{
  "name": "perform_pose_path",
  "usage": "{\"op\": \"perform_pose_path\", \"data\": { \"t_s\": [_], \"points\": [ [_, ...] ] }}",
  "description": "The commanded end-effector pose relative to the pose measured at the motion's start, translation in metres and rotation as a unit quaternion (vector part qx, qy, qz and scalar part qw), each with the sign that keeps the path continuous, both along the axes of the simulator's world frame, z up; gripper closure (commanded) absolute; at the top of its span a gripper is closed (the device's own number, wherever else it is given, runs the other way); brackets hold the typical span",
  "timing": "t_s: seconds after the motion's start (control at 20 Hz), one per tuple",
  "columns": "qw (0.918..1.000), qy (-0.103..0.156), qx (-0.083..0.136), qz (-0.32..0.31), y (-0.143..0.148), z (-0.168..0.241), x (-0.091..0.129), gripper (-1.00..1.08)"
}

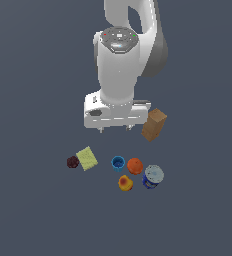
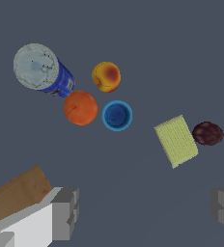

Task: Pick up a designated object from a clutter of objects.

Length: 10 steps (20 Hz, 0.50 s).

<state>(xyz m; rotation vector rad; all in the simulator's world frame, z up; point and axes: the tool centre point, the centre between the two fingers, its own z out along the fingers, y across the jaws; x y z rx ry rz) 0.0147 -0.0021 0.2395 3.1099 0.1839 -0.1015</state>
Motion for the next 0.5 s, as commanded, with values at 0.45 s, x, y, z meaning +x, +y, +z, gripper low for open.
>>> {"op": "perform_pose_path", "data": {
  "t_s": [0.45],
  "points": [
    [0.9987,-0.021,0.011,0.046,0.008,-0.101,0.039,-0.92]
  ]
}}
